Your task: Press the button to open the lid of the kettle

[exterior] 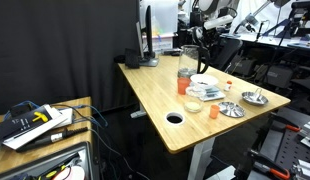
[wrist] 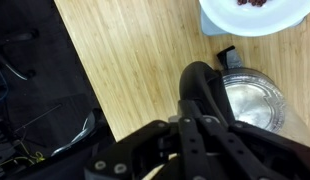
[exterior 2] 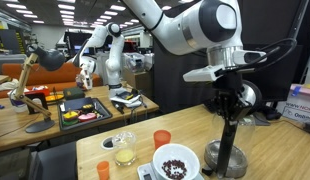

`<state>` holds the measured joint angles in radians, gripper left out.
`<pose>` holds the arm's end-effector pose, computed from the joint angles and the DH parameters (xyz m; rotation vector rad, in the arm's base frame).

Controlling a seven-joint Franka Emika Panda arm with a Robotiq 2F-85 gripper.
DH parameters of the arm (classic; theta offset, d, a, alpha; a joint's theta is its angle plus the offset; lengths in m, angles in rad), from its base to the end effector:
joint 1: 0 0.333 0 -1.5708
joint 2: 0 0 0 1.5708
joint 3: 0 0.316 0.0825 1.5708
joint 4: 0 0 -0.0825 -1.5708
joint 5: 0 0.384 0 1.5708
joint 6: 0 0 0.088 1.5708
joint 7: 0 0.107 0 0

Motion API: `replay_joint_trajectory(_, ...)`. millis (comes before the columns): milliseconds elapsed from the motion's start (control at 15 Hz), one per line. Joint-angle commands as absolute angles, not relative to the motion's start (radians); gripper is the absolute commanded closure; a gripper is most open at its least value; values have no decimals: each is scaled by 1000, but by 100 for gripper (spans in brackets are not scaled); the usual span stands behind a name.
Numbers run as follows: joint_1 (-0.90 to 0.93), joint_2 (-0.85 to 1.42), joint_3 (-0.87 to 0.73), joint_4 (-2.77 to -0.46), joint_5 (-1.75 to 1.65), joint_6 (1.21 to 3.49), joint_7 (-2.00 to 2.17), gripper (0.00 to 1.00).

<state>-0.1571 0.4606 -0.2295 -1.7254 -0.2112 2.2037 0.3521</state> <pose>0.6198 -0.2439 0.3281 2.7441 -0.8349 0.0293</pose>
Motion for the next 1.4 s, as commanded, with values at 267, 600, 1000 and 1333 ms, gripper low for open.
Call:
replay_joint_trajectory(267, -154, 451, -246, -1728, -209, 2196, 340, 73)
replay_joint_trajectory(600, -153, 450, -247, -1728, -210, 2193, 340, 68)
replay_joint_trajectory(1000, -146, 447, -258, -1732, -229, 2203, 359, 42)
replay_joint_trajectory(1333, -132, 423, -277, -1762, -276, 2233, 413, 9)
